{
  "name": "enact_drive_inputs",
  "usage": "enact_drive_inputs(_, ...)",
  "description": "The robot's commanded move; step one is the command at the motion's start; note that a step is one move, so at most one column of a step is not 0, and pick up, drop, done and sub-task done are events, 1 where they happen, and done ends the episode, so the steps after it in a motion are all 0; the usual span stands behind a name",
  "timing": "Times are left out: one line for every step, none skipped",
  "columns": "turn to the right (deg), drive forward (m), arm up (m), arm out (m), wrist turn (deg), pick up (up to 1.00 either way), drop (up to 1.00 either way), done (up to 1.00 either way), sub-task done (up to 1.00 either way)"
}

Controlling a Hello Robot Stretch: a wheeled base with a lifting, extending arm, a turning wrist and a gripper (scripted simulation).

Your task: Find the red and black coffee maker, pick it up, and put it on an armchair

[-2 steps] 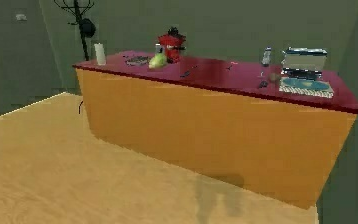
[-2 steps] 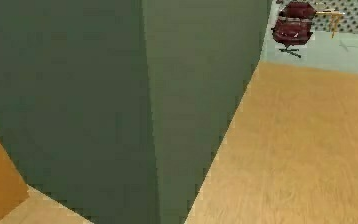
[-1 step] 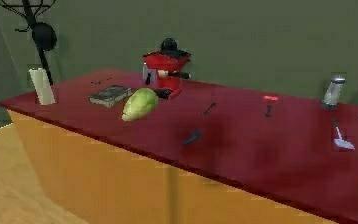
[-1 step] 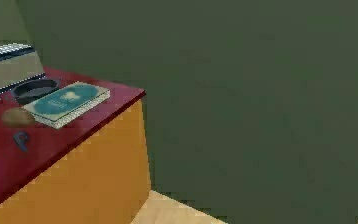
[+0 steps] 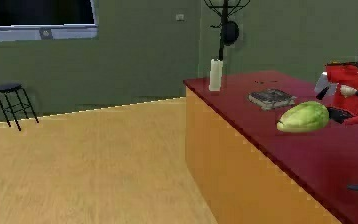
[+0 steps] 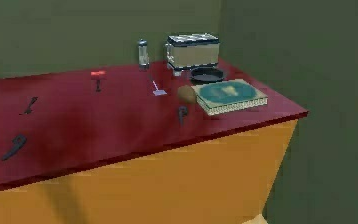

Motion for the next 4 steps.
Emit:
enact_drive_inputs(-42.0, 0.00, 0.00, 0.00, 0.0, 0.00, 0.00, 0.00, 0.00)
enact_drive_inputs(-6.0, 0.00, 0.00, 0.00, 0.0, 0.00, 0.00, 0.00, 0.00)
enact_drive_inputs(45.0, 0.00, 0.00, 0.00, 0.0, 0.00, 0.00, 0.00, 0.00)
enact_drive_inputs(3.0, 0.00, 0.00, 0.00, 0.0, 0.00, 0.00, 0.00, 0.00)
